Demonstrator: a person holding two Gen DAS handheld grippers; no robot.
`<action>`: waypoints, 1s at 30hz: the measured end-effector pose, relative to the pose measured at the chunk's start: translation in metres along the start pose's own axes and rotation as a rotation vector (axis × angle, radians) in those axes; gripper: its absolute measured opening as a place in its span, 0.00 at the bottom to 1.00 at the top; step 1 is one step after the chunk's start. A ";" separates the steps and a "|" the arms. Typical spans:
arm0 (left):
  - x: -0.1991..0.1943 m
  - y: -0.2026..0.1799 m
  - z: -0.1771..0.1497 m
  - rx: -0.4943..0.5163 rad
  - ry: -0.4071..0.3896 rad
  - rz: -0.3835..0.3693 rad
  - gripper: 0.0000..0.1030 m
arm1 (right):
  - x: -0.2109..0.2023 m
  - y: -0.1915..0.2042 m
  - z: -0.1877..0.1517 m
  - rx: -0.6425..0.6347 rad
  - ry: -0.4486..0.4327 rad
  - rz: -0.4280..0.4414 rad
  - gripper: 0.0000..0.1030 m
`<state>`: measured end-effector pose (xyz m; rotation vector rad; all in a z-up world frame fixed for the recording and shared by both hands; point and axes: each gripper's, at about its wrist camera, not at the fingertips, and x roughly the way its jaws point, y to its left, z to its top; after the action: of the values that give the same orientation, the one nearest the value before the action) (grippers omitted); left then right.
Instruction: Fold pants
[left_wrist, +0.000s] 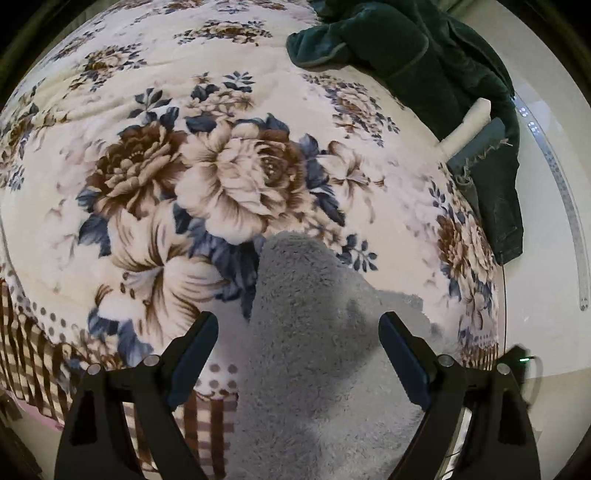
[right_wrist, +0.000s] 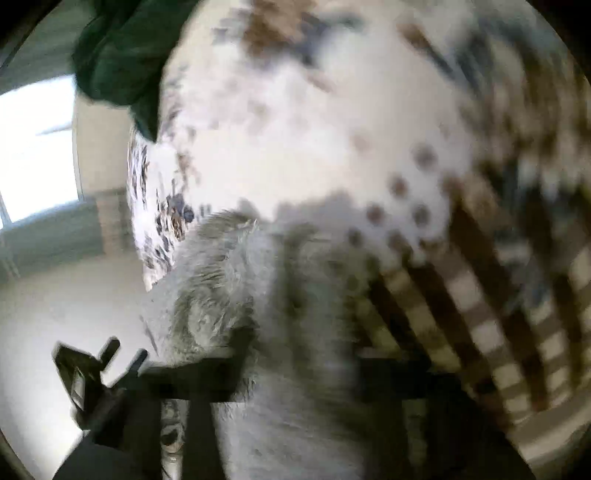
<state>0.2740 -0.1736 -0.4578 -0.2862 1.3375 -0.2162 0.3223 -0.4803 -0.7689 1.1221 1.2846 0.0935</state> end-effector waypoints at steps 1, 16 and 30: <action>0.003 0.000 0.001 0.000 0.007 -0.001 0.86 | -0.014 0.012 0.002 -0.032 -0.048 0.005 0.26; 0.070 -0.011 -0.011 0.020 0.133 -0.001 0.86 | -0.057 0.045 -0.025 -0.179 -0.132 -0.203 0.60; 0.045 -0.009 -0.014 0.010 0.112 -0.032 0.87 | -0.049 0.042 -0.065 -0.178 0.012 -0.307 0.56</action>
<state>0.2702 -0.1978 -0.4996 -0.2907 1.4434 -0.2690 0.2749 -0.4497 -0.6963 0.7651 1.4165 -0.0147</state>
